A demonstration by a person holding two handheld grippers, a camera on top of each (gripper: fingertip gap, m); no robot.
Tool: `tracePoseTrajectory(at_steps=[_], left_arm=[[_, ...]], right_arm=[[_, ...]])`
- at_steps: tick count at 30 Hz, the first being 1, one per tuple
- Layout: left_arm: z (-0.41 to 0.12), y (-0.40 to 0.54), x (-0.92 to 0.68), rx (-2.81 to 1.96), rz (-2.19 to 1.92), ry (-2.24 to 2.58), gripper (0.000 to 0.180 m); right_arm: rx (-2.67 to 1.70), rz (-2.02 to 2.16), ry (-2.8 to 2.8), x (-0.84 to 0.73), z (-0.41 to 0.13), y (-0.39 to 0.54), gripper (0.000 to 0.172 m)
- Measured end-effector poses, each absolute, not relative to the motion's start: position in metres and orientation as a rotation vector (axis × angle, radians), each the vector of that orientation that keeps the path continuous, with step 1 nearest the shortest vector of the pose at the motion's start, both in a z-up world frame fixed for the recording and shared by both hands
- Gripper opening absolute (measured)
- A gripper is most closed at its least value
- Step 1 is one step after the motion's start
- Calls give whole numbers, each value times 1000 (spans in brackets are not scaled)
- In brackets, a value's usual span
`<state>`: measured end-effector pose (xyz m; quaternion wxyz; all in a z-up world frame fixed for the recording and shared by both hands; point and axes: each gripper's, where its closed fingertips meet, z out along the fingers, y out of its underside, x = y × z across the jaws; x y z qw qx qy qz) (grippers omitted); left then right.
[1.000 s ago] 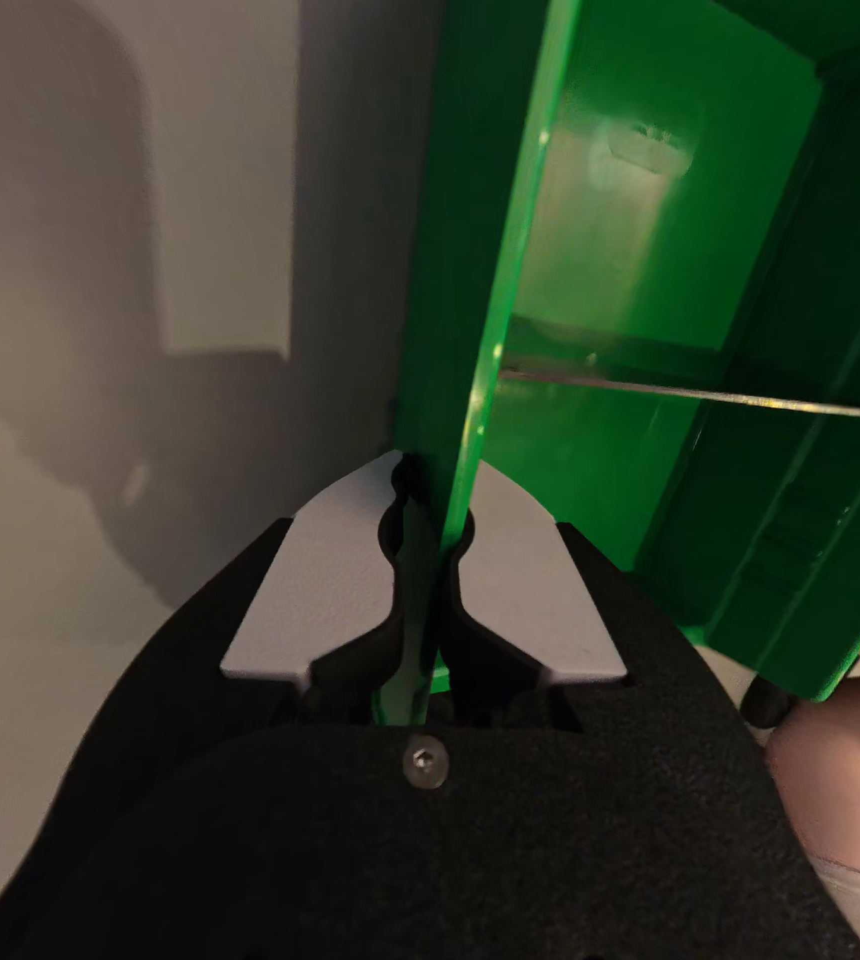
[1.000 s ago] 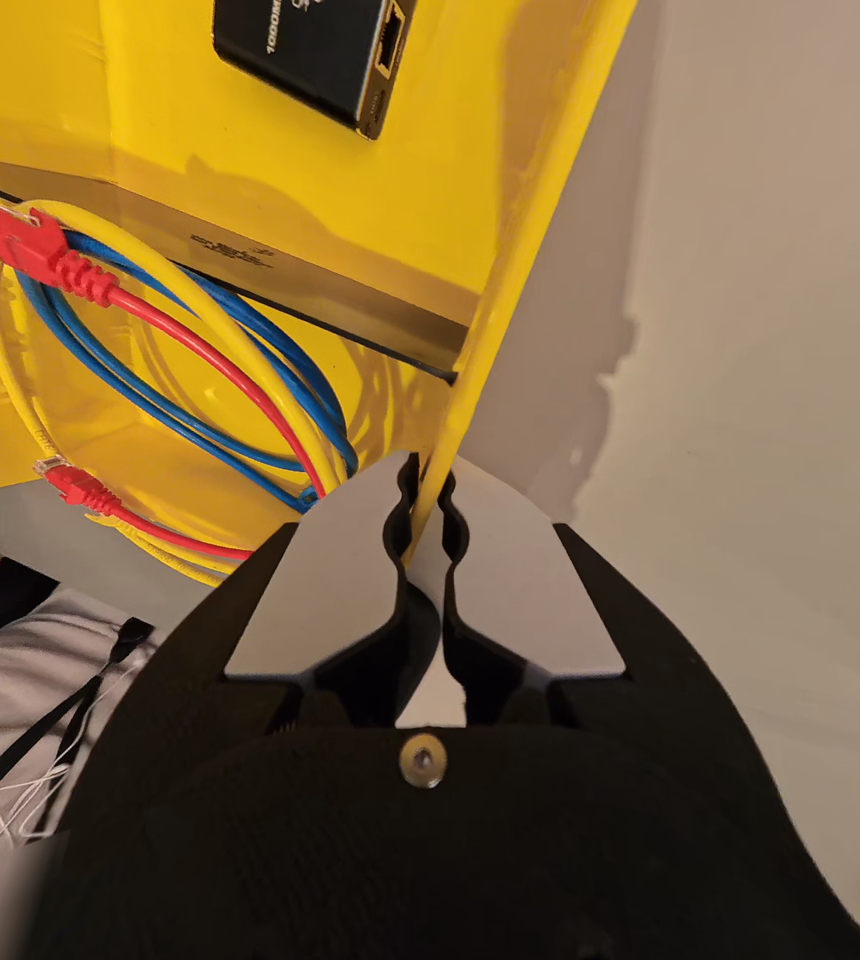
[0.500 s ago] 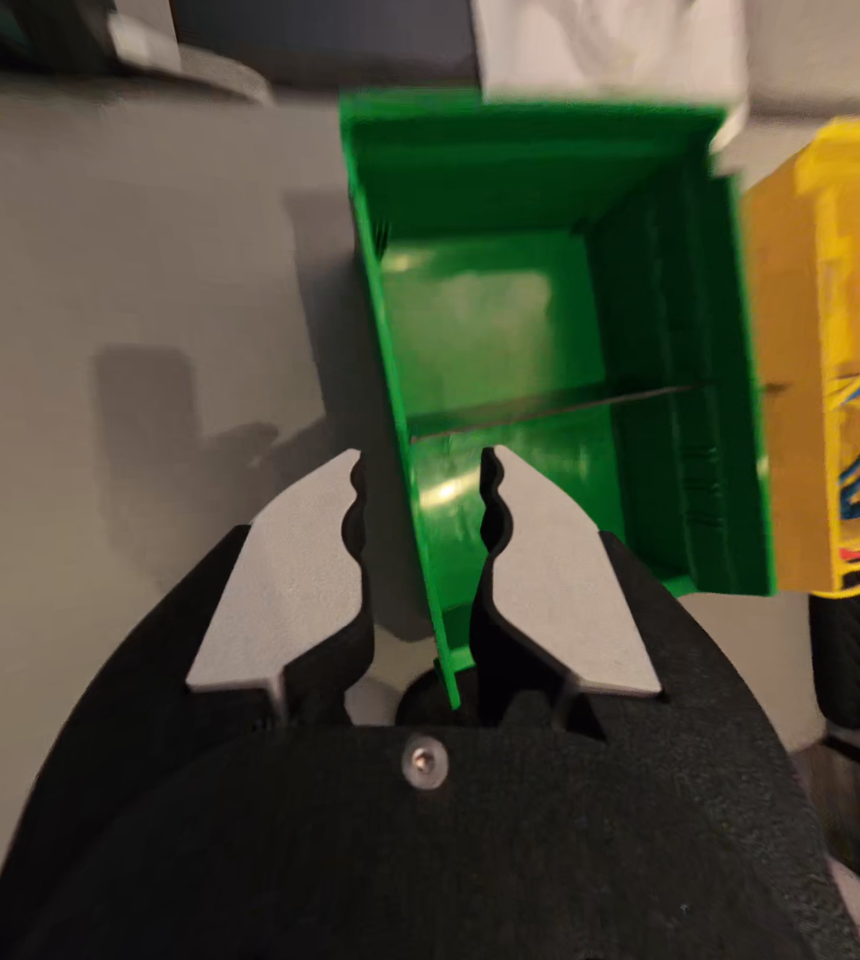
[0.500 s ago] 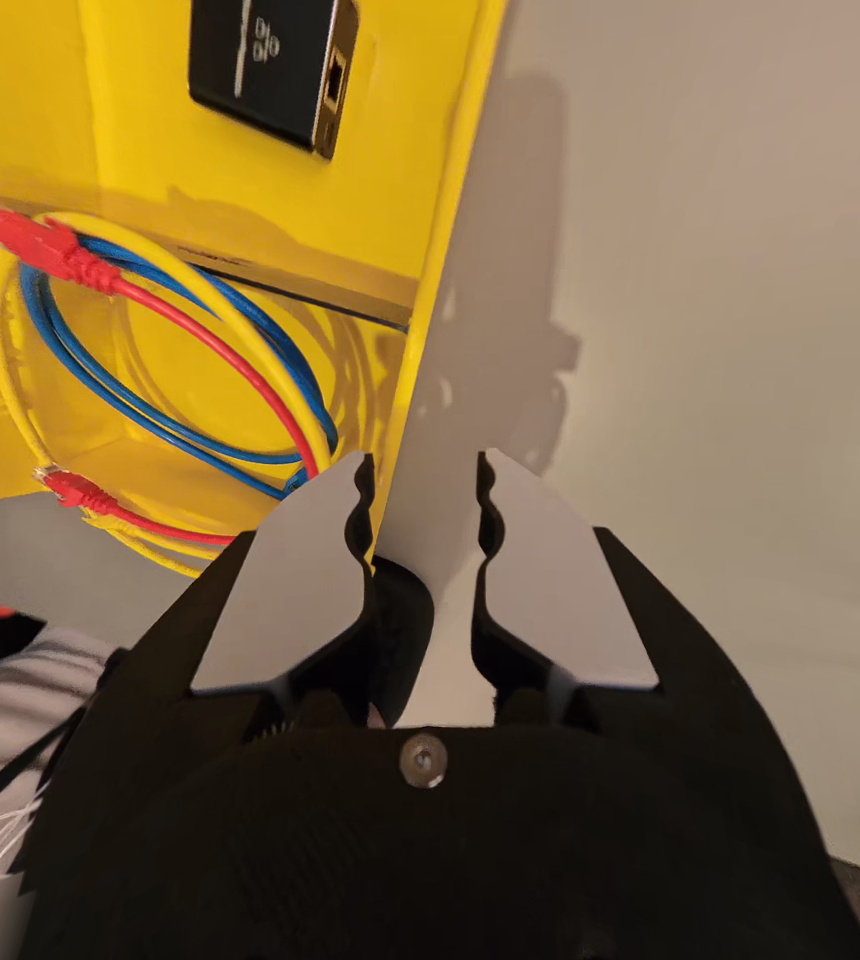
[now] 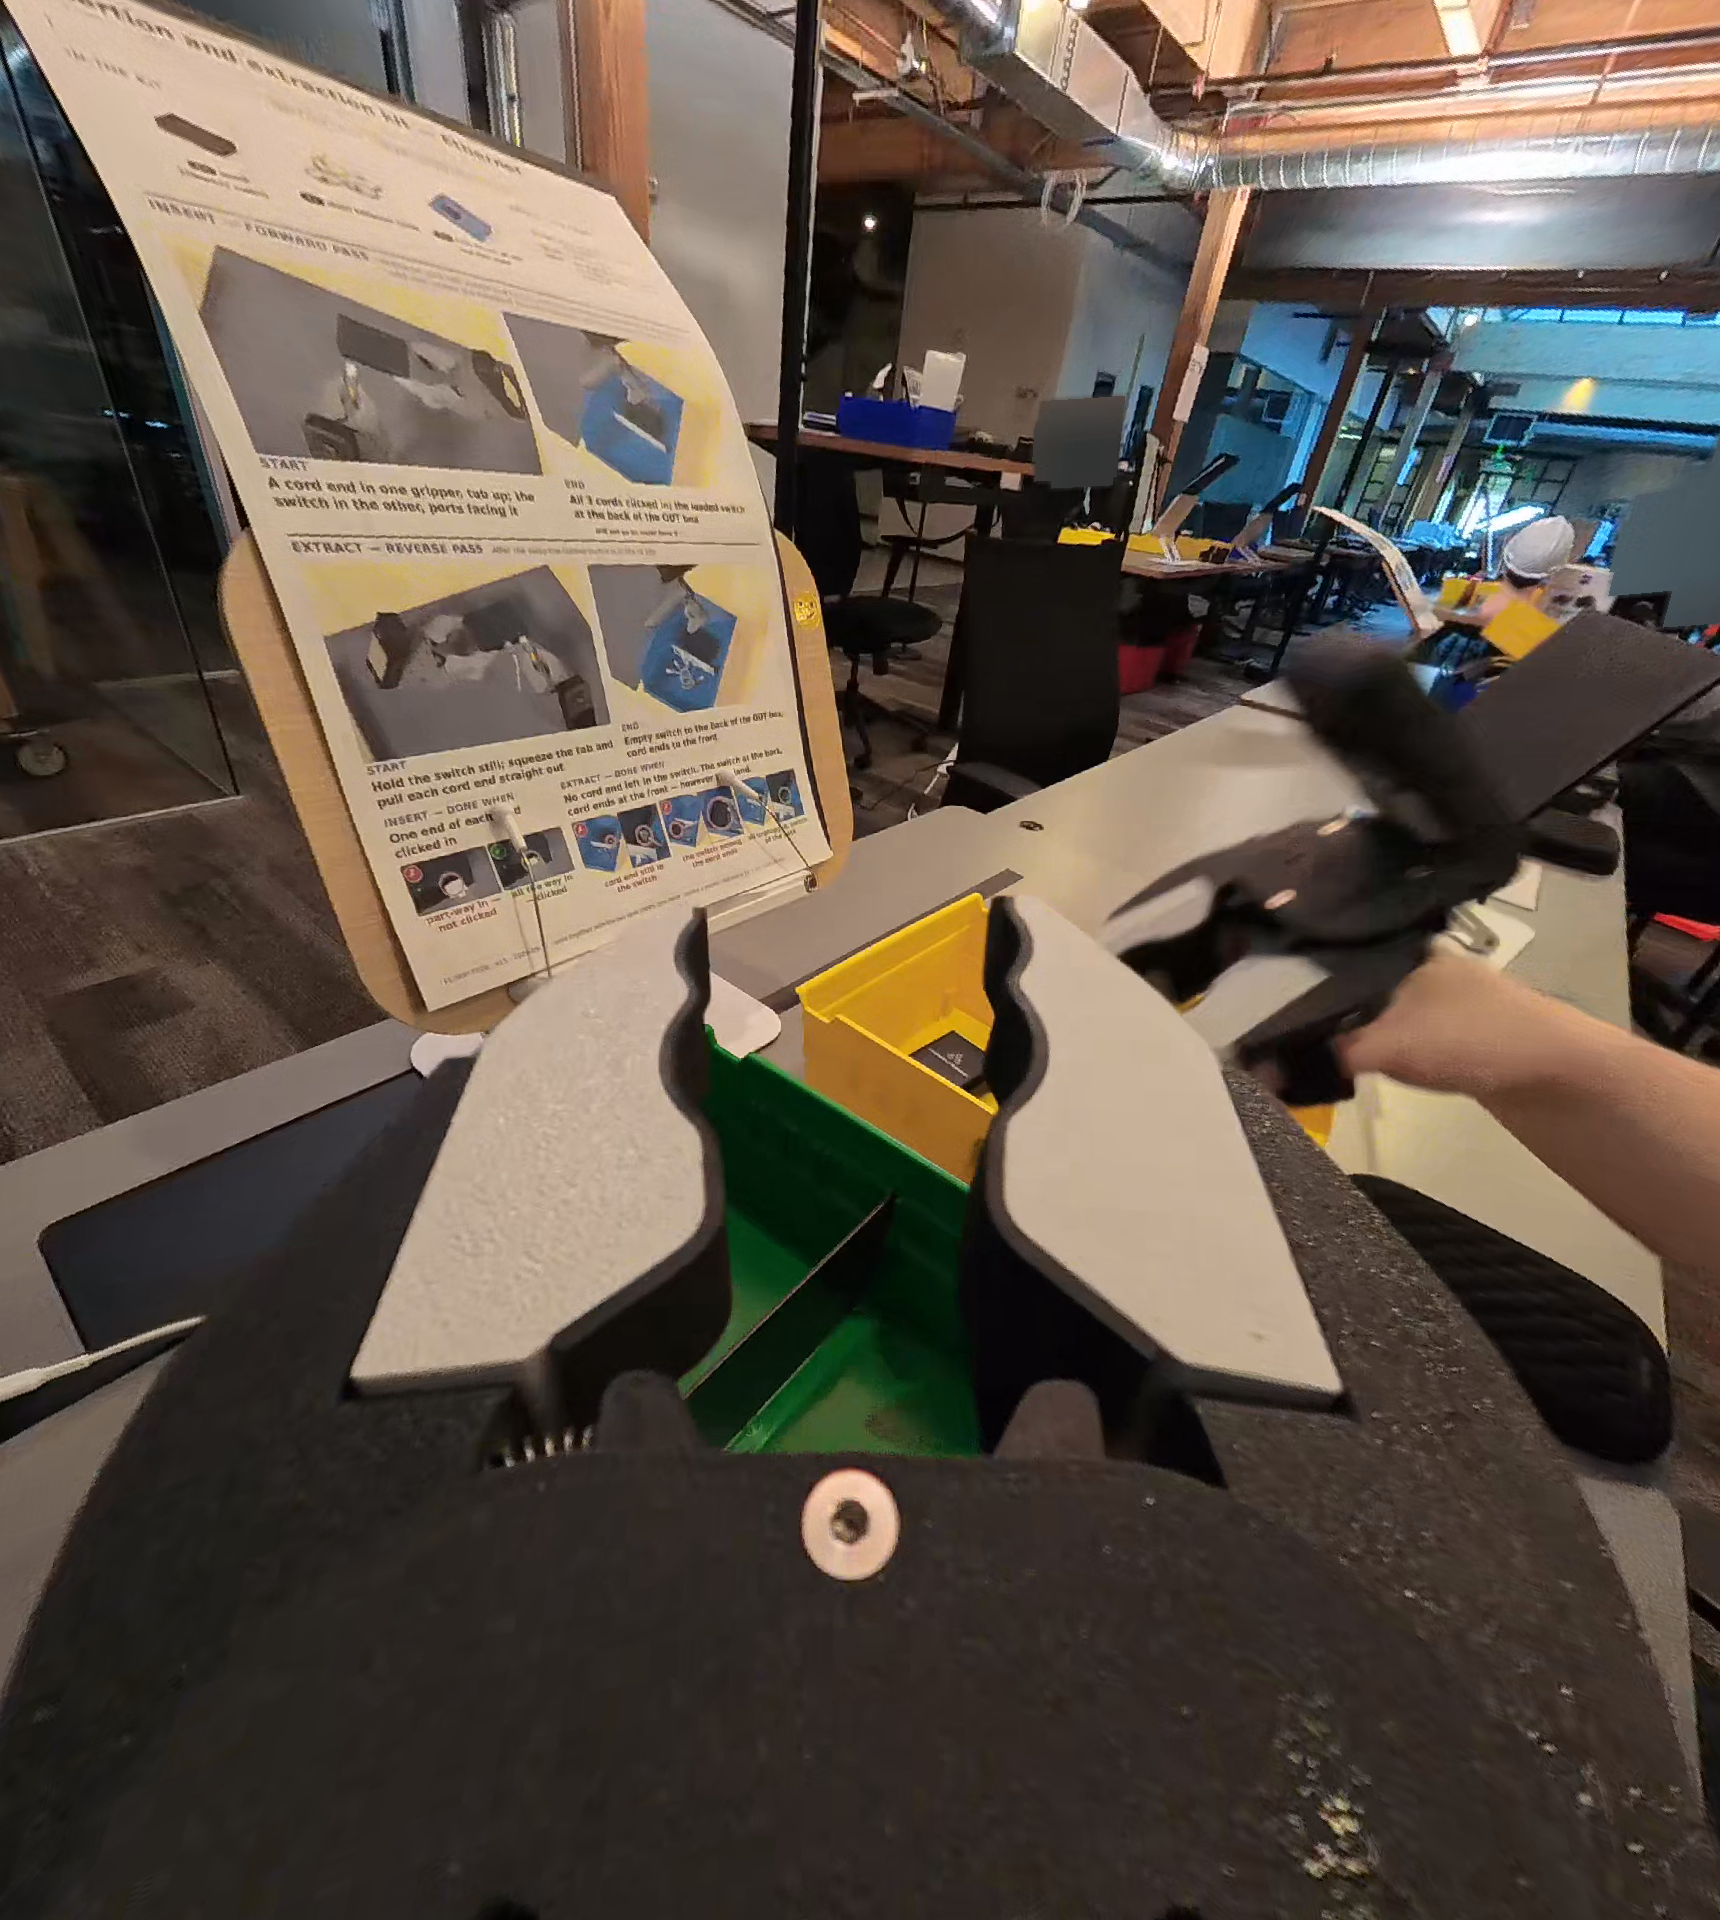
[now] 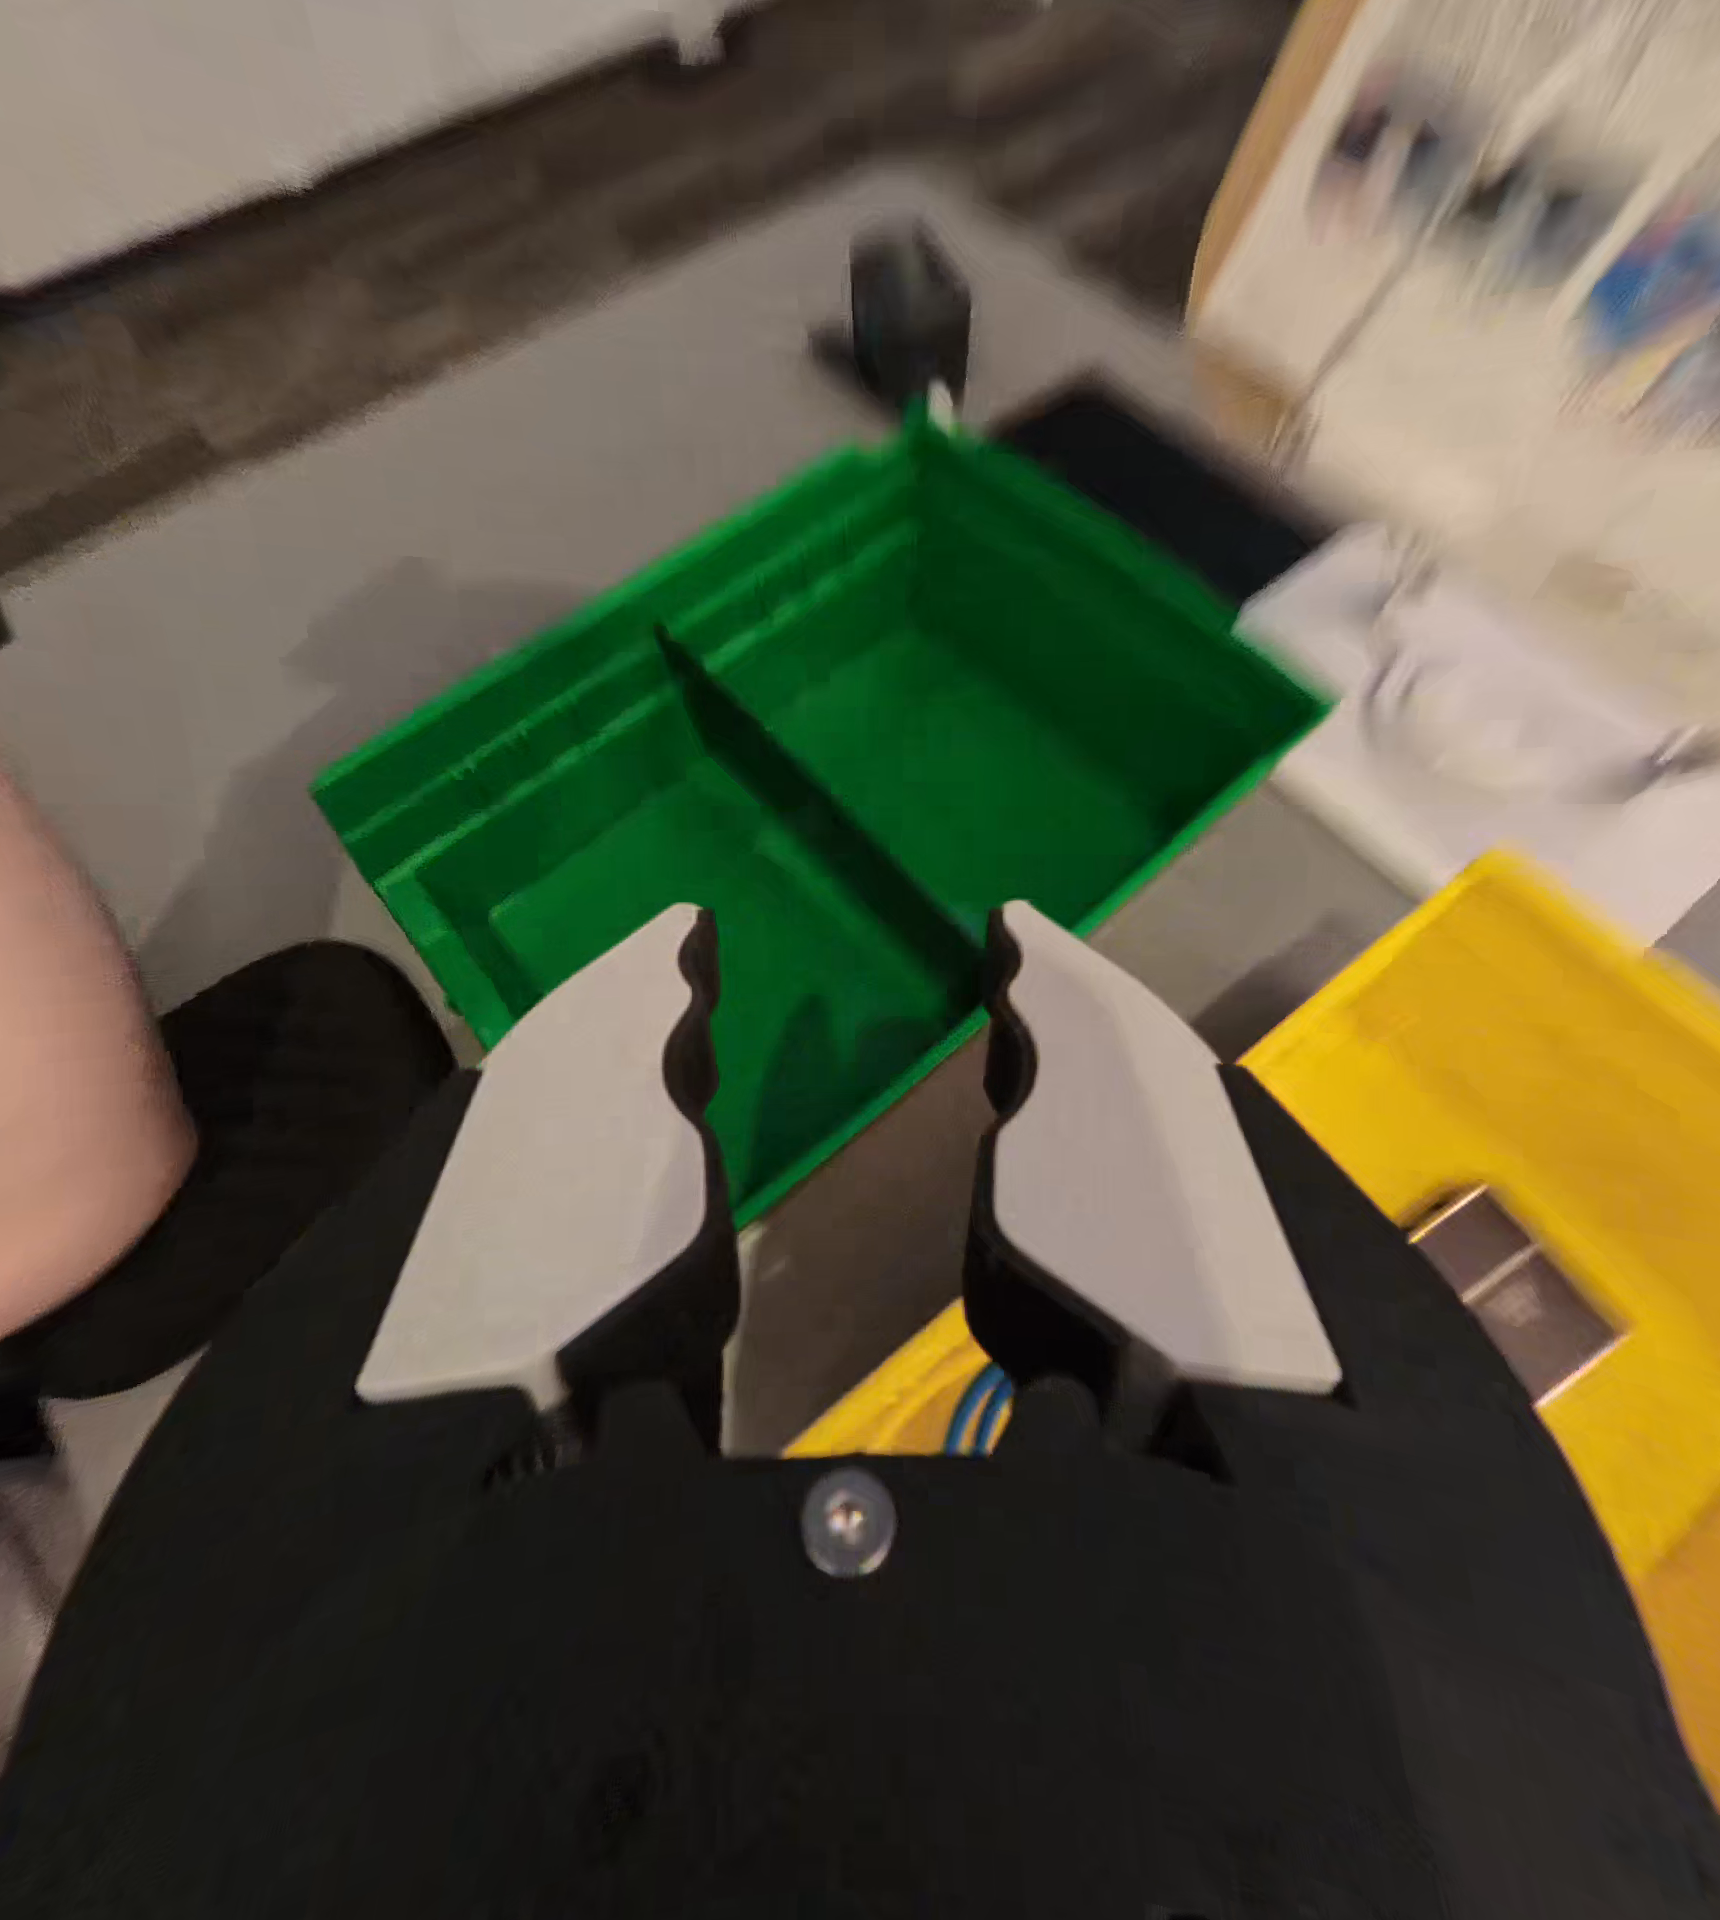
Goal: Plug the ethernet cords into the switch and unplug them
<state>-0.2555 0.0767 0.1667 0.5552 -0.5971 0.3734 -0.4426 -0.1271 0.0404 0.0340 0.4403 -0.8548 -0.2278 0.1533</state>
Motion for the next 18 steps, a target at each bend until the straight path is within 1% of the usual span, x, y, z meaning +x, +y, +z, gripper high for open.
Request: tracePoseTrajectory(at_steps=[3, 6, 7, 9, 10, 14, 16, 18], left_arm=[[165, 72, -257, -1409, -1054, 904, 50], [163, 73, -265, -1423, -1028, 893, 49], [163, 74, -268, -1427, -1021, 885, 49], [166, 73, -276, -1414, -1037, 867, 47], [168, 72, -279, -1398, -1057, 855, 46], [172, 68, -286, -1367, -1127, 846, 45], [170, 68, -289, -1372, -1116, 849, 43], [168, 69, -291, -1382, -1098, 847, 43]], right_arm=[[-2421, 379, -458, -130, -24, 55, 50], [-2630, 28, -488, -104, -64, 61, 48], [-2682, -19, -505, -103, -72, 60, 47], [-2759, 55, -446, -115, -81, 61, 42], [-2781, 65, -394, -118, -85, 65, 43], [-2878, 132, -184, -119, -111, 74, 36], [-2943, 148, -136, -117, -124, 73, 30], [-2945, 178, -108, -119, -127, 77, 20]])
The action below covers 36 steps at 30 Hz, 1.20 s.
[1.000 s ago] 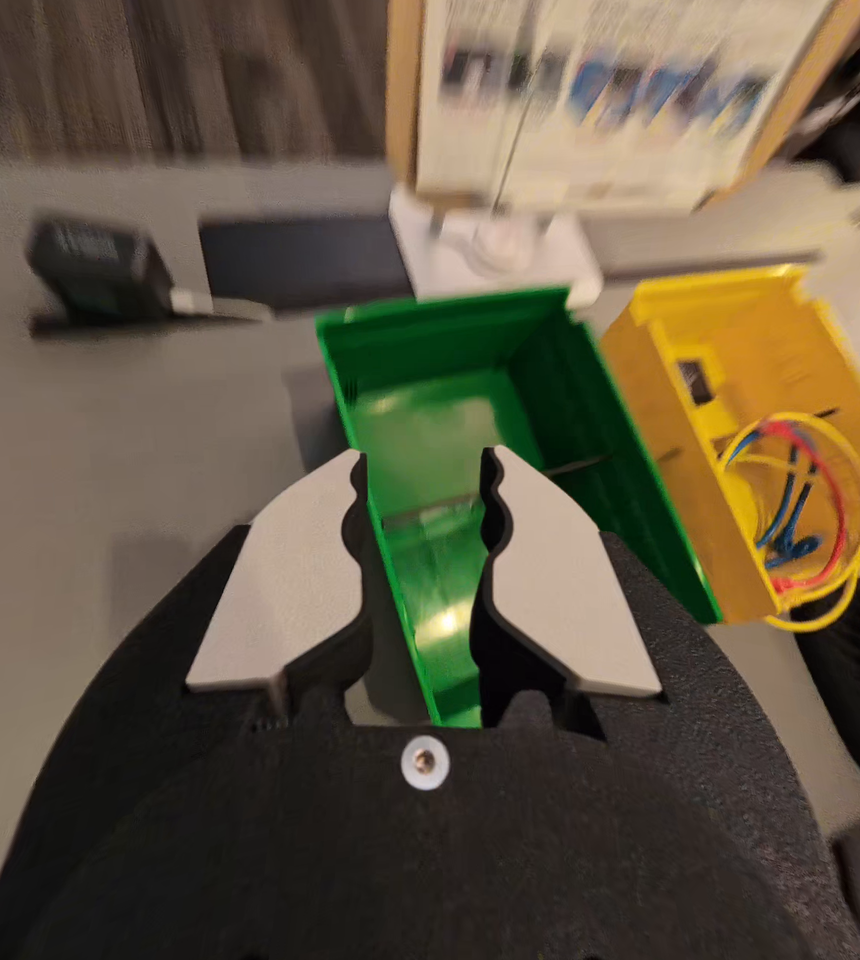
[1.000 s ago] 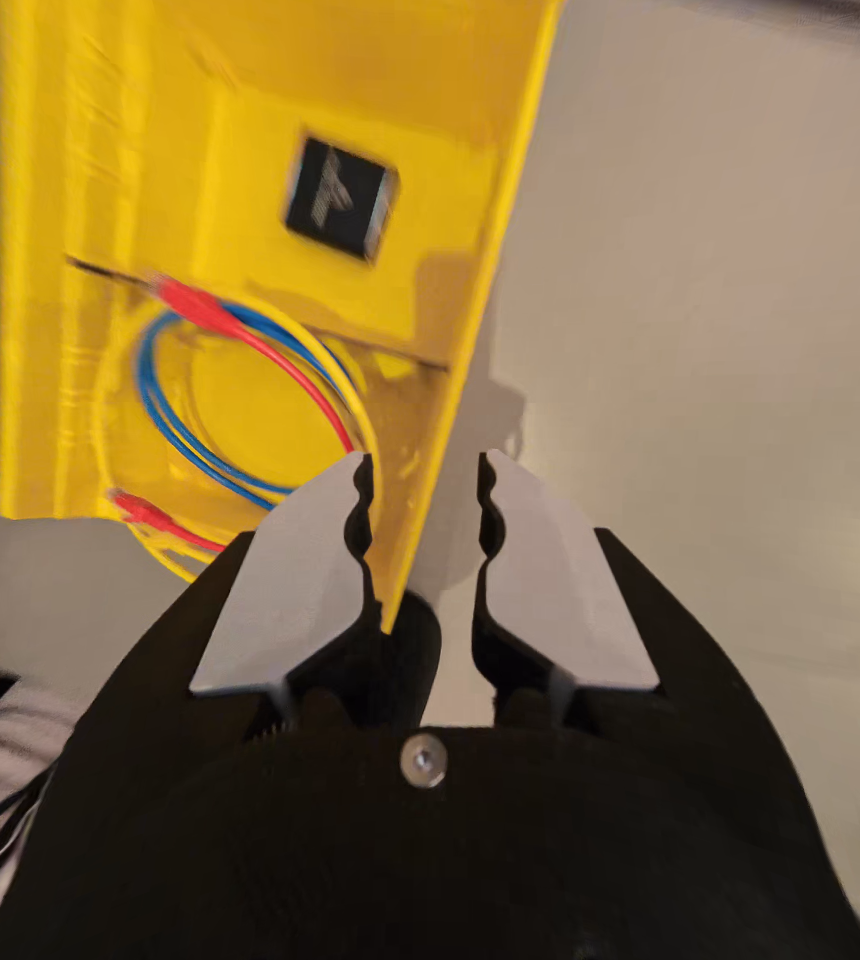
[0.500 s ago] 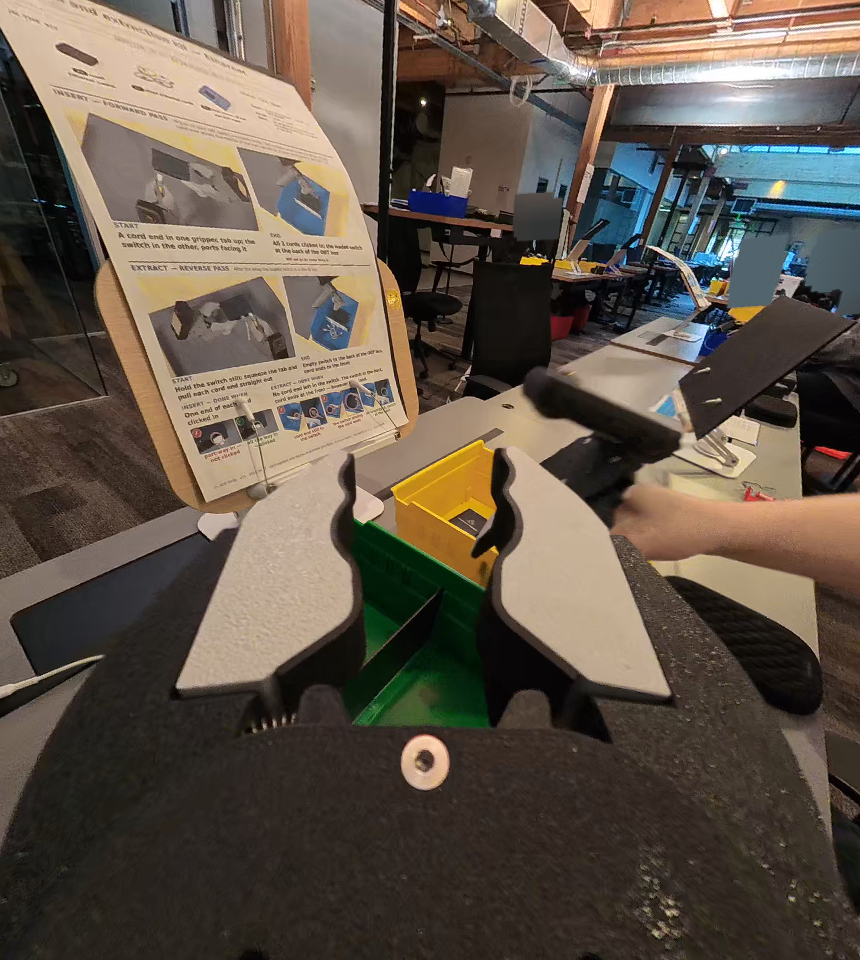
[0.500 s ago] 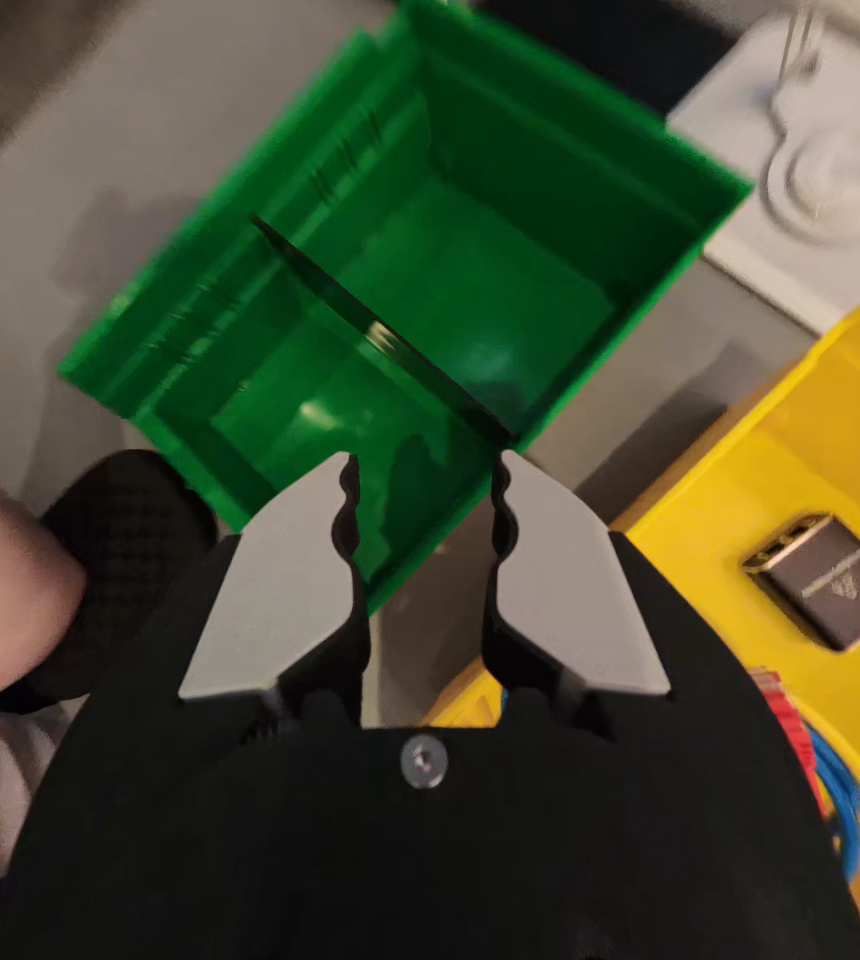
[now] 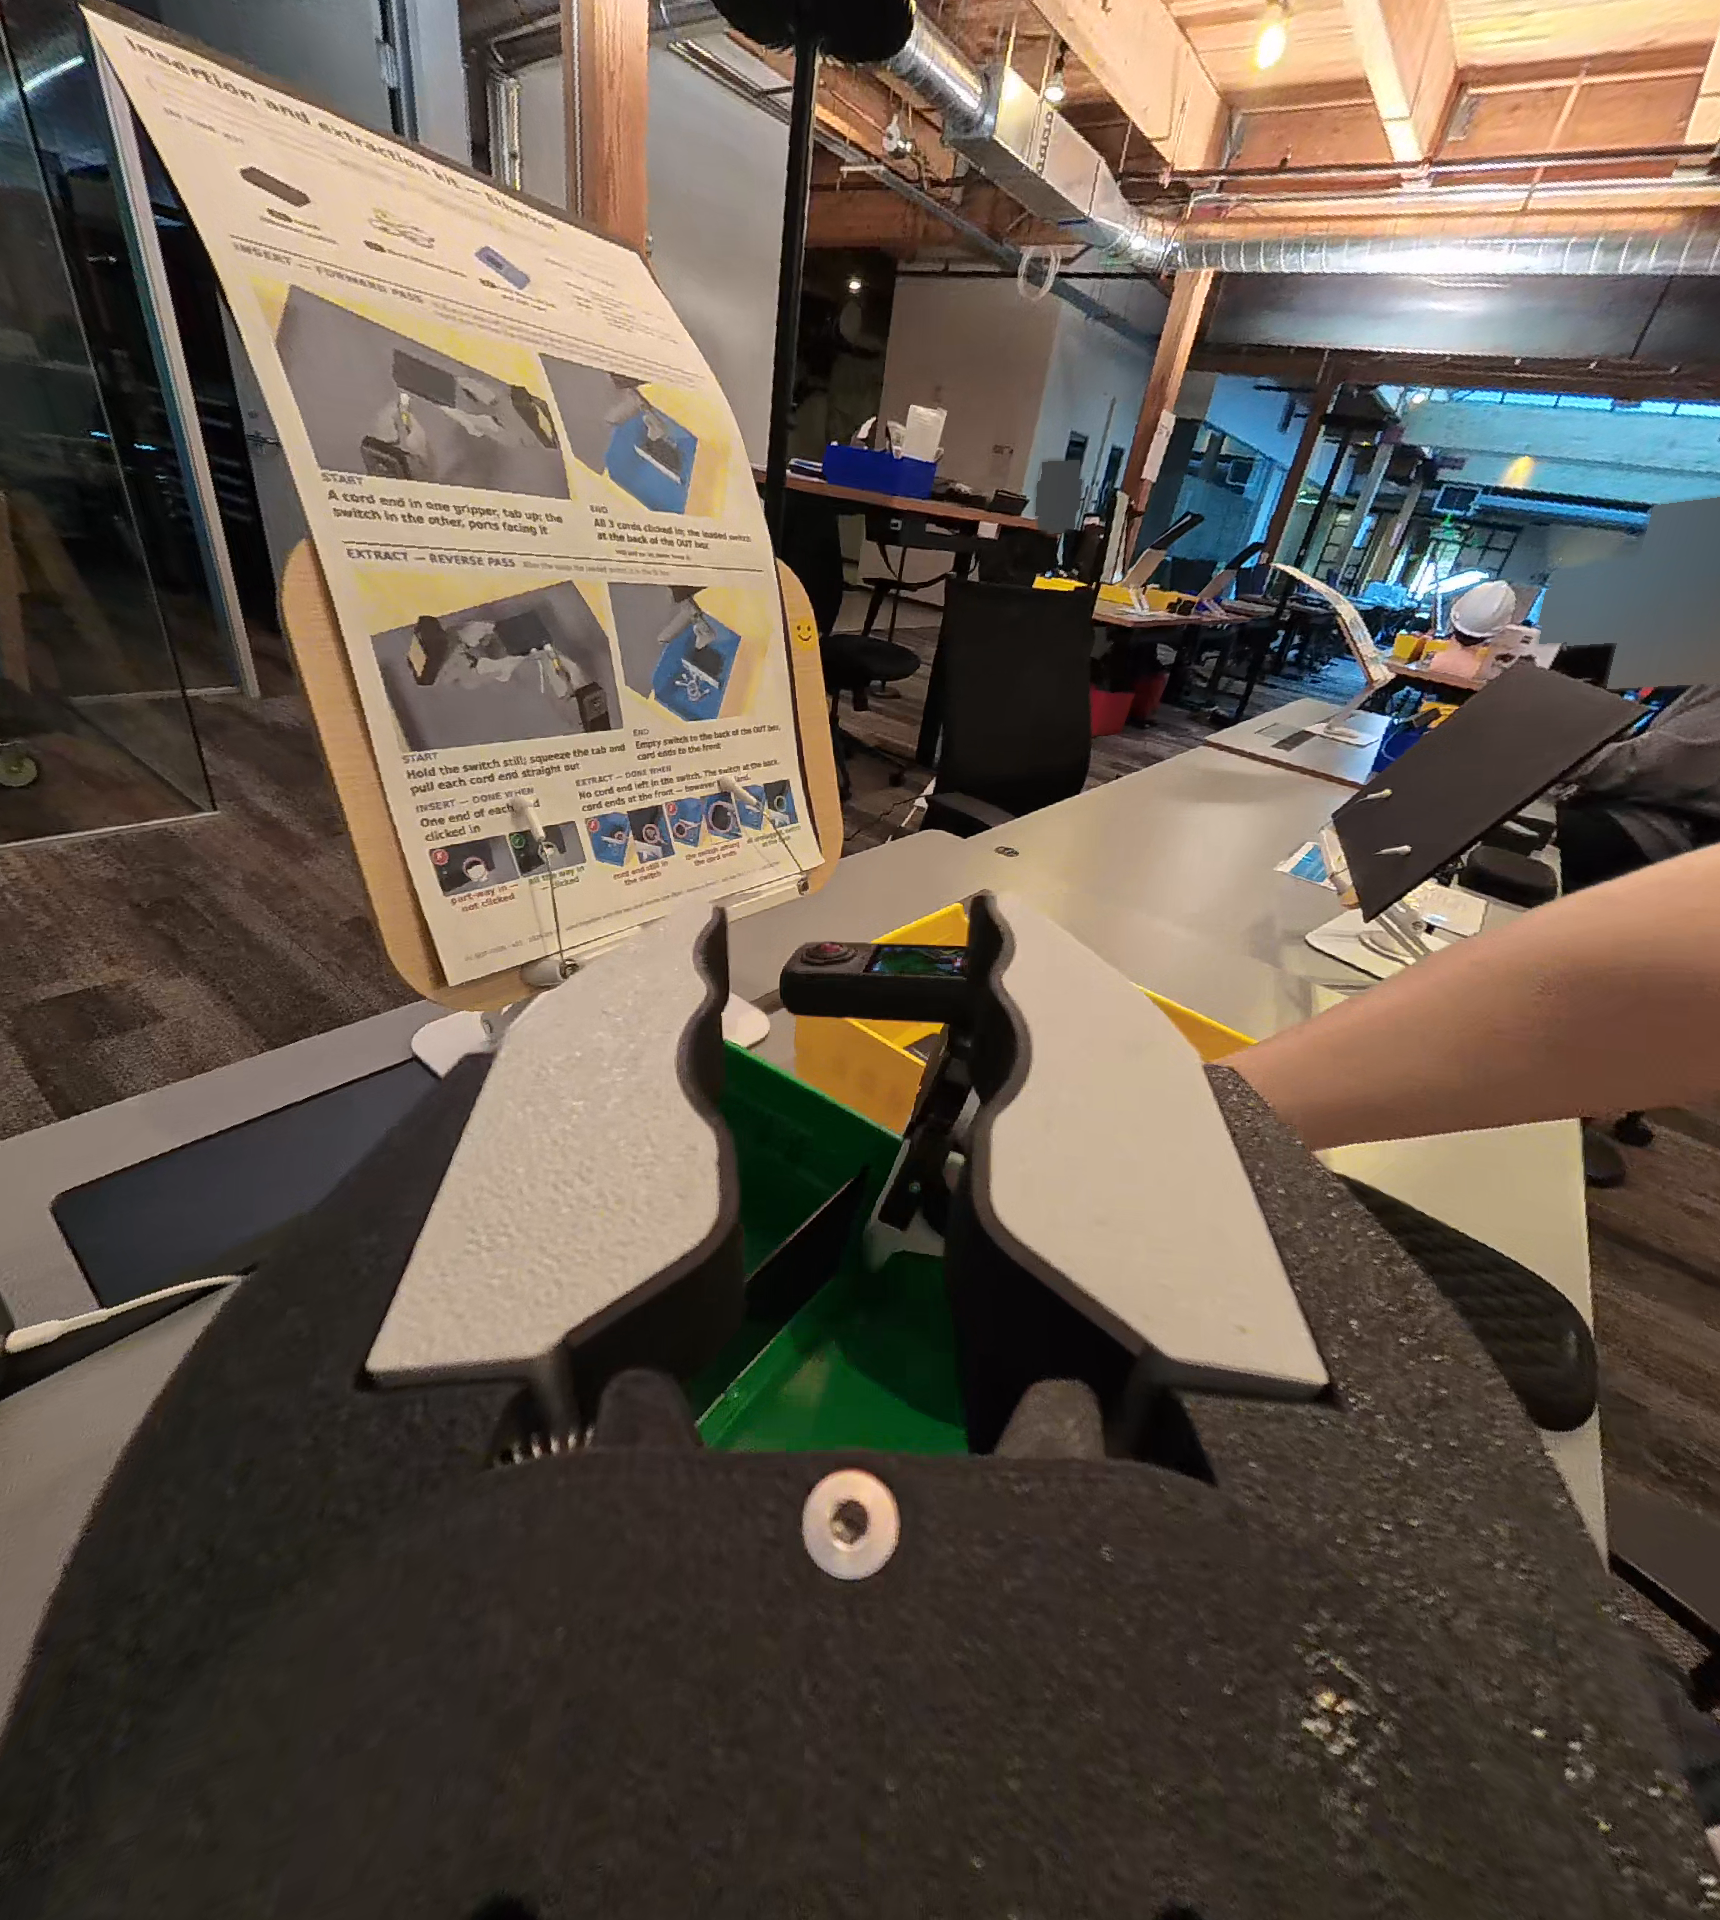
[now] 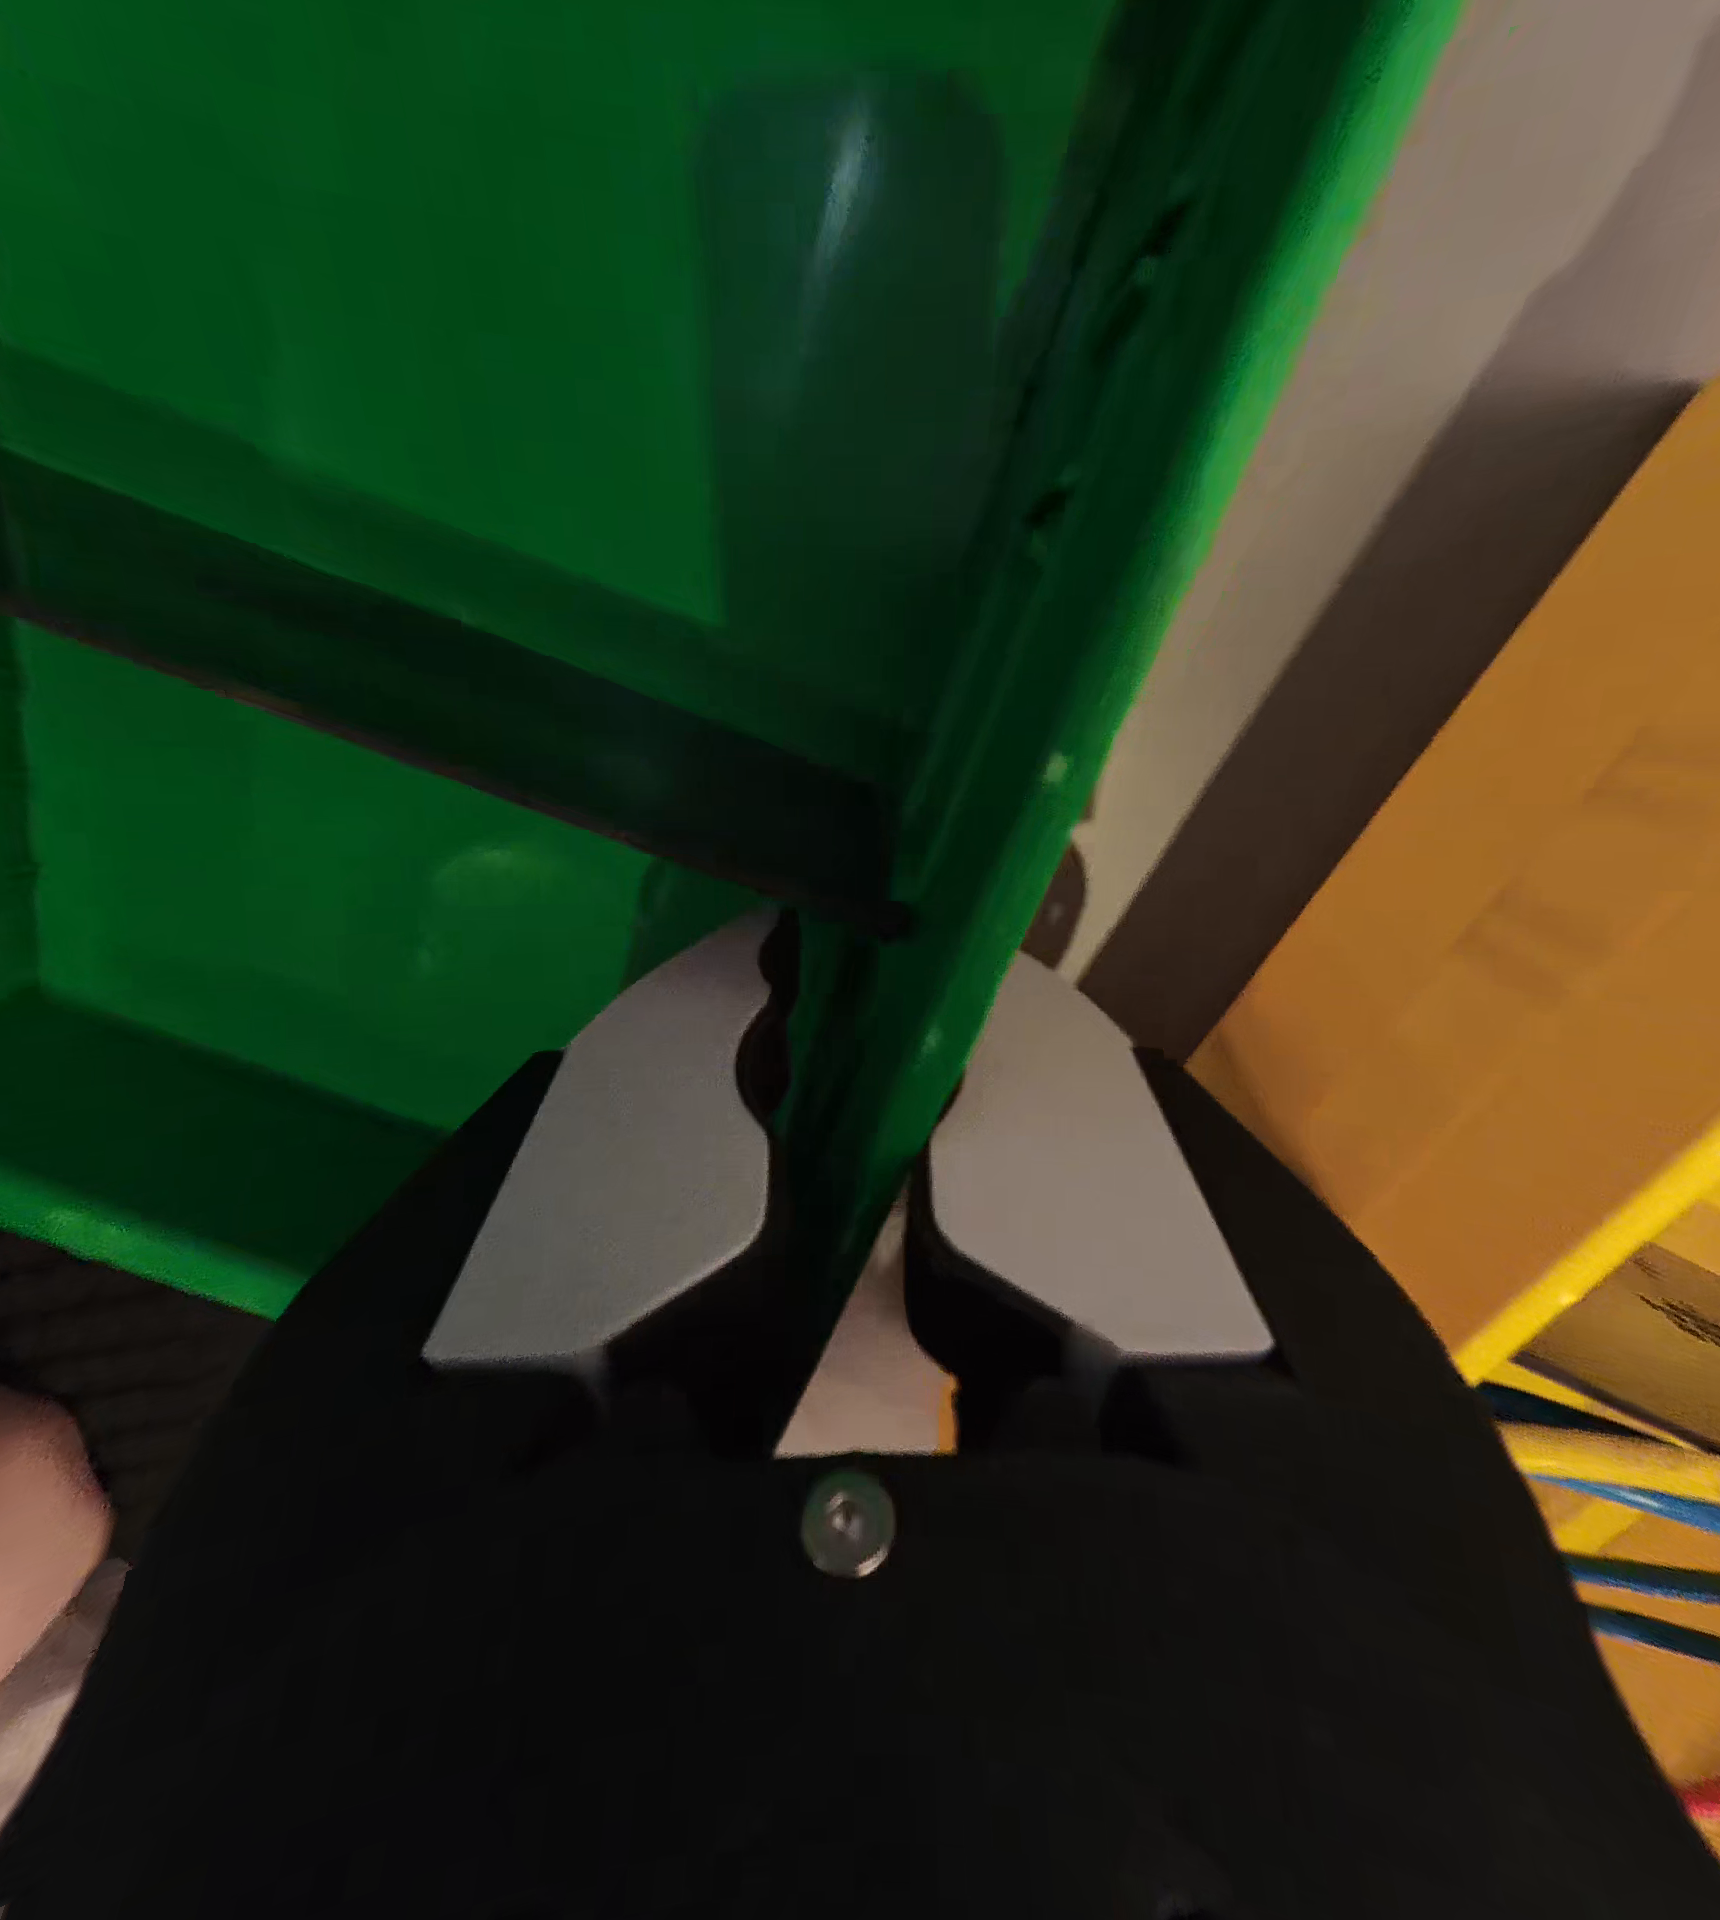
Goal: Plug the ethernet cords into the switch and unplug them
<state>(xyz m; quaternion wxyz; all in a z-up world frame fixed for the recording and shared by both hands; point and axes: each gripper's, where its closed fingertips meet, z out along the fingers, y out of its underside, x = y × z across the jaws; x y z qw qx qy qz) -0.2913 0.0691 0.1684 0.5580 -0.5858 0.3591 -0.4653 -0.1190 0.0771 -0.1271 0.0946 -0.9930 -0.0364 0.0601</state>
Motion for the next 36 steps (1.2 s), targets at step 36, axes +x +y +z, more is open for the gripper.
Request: tracePoseTrajectory(at_steps=[36], left_arm=[[-27, 93, -45, -2183, -866, 1354, 34]], right_arm=[[-2716, 198, 697, 345, -35, -195, 6]])
